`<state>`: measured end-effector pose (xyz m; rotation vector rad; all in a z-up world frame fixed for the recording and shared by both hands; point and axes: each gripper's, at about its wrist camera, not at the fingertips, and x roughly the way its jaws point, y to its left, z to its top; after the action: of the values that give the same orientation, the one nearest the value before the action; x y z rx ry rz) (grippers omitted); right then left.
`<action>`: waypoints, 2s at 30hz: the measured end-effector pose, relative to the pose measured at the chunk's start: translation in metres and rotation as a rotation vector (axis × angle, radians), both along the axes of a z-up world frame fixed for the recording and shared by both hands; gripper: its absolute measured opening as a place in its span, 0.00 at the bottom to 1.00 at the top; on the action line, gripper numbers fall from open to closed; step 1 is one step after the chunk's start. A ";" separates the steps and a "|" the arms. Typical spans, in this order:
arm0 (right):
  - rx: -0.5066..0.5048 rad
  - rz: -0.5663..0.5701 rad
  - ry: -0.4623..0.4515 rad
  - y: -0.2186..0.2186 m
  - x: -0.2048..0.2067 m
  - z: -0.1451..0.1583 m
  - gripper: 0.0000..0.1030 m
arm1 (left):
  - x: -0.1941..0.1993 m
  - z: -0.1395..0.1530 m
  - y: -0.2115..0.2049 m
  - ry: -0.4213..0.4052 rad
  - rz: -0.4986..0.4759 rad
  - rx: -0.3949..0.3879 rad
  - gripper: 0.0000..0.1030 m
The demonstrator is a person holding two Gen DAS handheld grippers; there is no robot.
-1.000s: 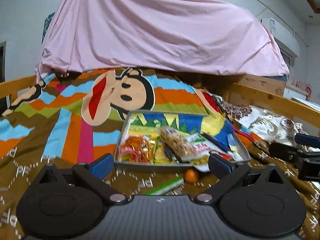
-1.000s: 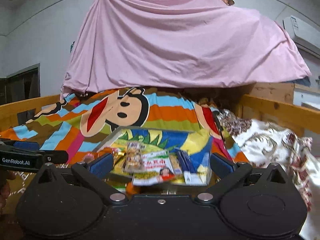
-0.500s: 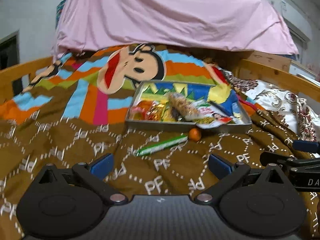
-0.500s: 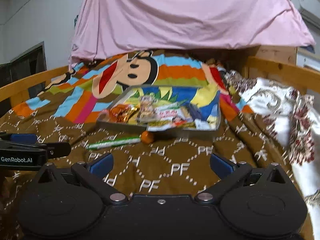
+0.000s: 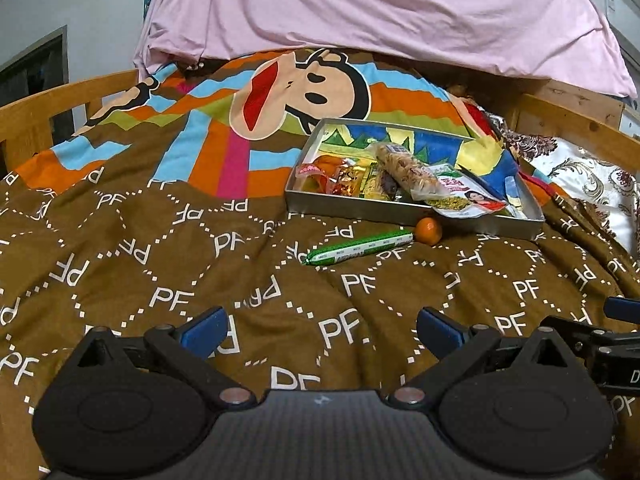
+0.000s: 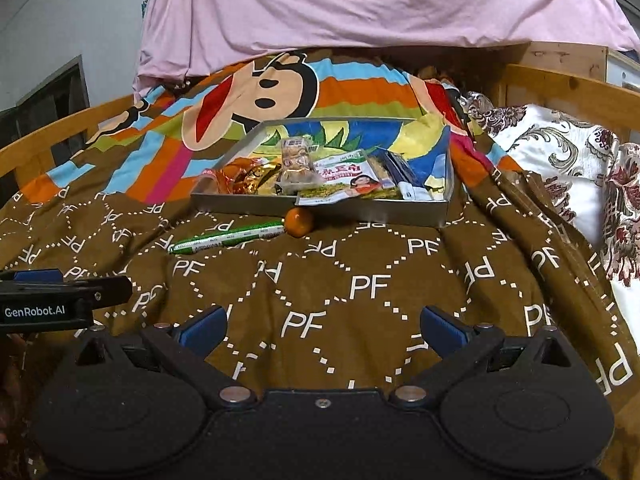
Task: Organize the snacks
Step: 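Lift both tools back from the tray toward the green stick and orange, then close the left tool on the green stick snack while the right tool grips the orange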
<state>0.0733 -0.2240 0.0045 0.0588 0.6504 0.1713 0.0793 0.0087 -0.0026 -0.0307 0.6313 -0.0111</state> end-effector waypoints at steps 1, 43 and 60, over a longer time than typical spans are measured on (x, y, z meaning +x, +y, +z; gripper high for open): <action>-0.001 0.000 0.001 0.000 0.000 0.000 0.99 | 0.000 -0.001 0.000 0.005 0.002 0.000 1.00; -0.017 0.057 -0.066 0.010 0.074 -0.012 0.99 | 0.076 0.014 0.015 0.105 -0.152 0.155 1.00; 0.023 0.015 -0.037 0.001 0.115 -0.034 0.99 | 0.149 -0.019 0.003 0.141 -0.347 0.197 1.00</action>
<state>0.1880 -0.2233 -0.0298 0.0732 0.6121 0.1939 0.2282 0.0119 -0.0216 0.2704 0.7701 -0.2841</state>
